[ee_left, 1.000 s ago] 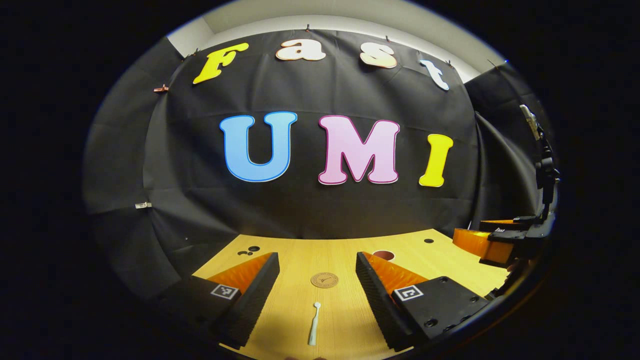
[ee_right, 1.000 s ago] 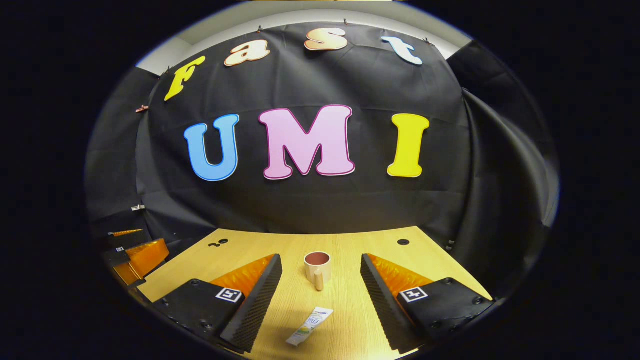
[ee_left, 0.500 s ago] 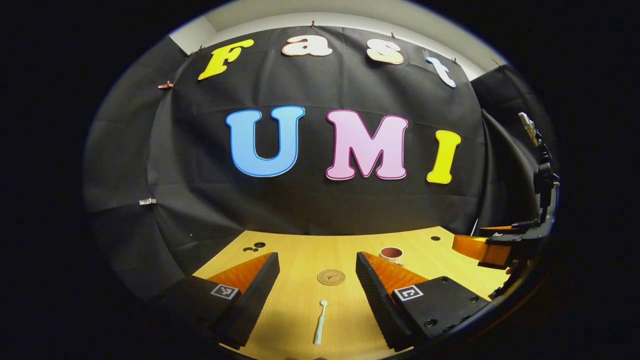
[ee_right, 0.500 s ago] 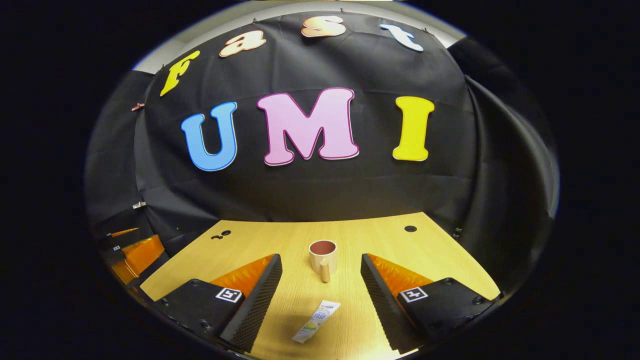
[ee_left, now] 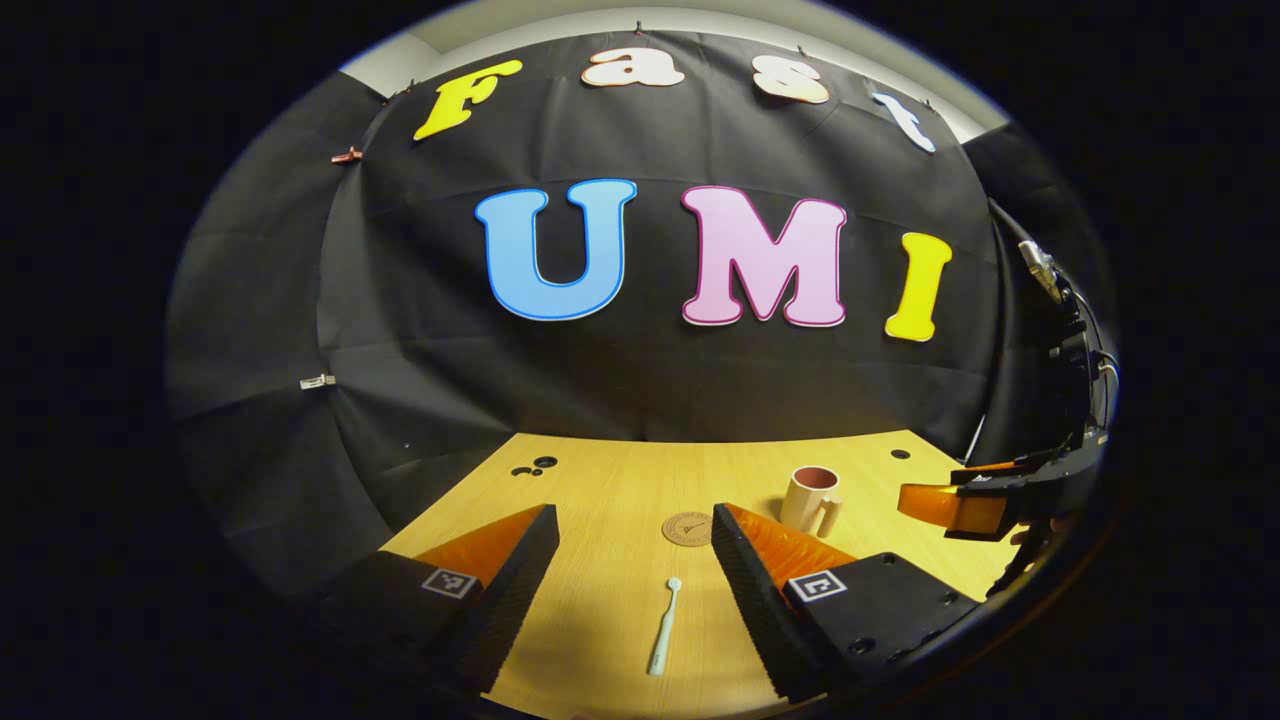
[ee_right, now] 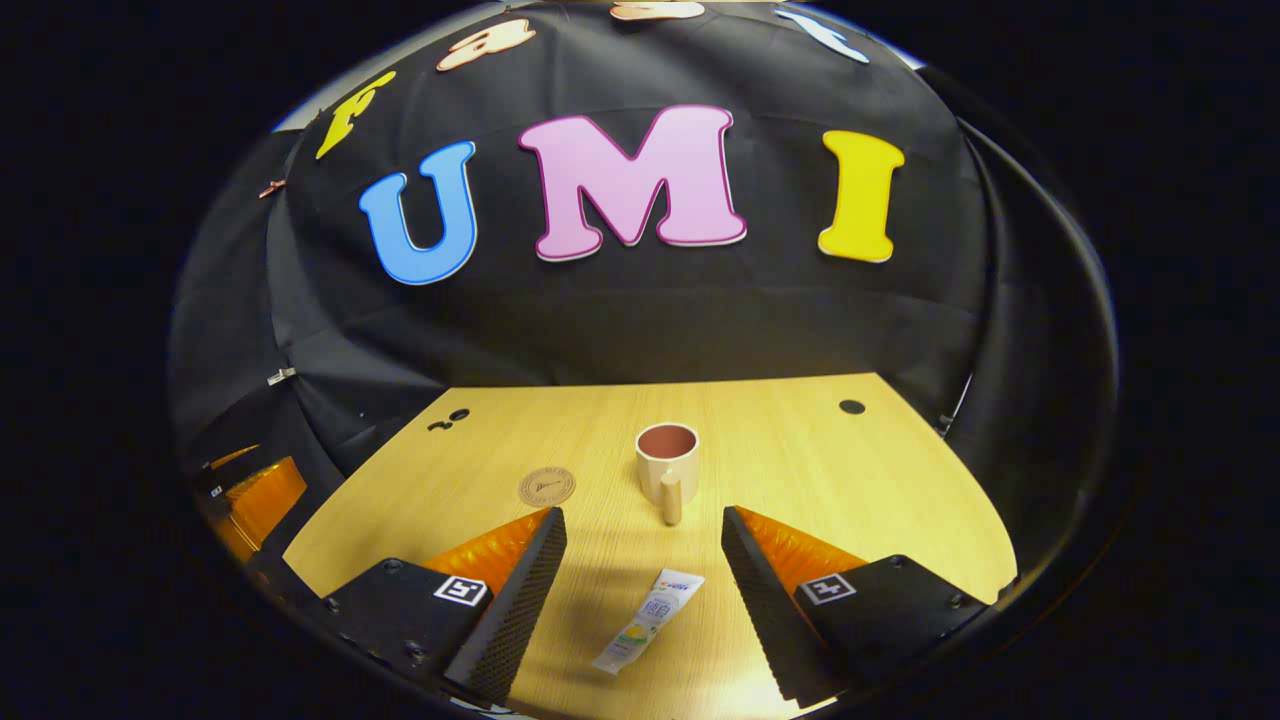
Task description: Put the toothbrush and toothpaste on the desktop into the cup, then pick up the cup and place it on the coaster on the desktop.
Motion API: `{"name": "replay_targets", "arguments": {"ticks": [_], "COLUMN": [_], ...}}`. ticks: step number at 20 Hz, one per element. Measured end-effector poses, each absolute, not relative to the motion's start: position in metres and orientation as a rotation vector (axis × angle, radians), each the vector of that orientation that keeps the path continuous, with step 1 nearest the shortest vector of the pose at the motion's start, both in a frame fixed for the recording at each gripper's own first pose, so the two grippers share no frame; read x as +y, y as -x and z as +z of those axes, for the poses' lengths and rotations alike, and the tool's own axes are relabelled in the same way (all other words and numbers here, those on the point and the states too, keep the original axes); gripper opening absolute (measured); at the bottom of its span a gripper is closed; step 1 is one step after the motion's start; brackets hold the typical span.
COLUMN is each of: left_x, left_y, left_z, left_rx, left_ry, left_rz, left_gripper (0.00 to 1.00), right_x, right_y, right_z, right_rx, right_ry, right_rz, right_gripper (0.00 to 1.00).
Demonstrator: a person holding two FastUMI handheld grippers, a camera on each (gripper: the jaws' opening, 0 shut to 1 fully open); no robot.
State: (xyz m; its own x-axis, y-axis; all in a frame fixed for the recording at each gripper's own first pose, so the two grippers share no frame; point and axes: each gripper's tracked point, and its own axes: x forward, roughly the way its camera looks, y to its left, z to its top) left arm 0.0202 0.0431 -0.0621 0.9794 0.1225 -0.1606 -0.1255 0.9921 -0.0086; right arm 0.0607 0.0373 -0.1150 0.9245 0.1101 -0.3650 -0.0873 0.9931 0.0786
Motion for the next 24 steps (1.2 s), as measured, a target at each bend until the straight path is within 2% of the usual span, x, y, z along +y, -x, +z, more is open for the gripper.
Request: {"name": "replay_targets", "arguments": {"ticks": [11,24], "left_x": [0.052,0.041], "left_y": [-0.039,-0.053], "left_z": [-0.115,-0.138], "left_rx": [0.307,0.413], "left_ry": [0.016,-0.008], "left_rz": [0.213,0.215], "left_gripper": [0.97,0.98], "right_x": [0.045,0.044], "right_y": [-0.073,-0.069], "right_z": [-0.200,-0.294], "right_rx": [0.648,0.888], "right_ry": [-0.052,-0.058], "right_rz": [0.130,0.085], "right_gripper": [0.99,0.99]}}
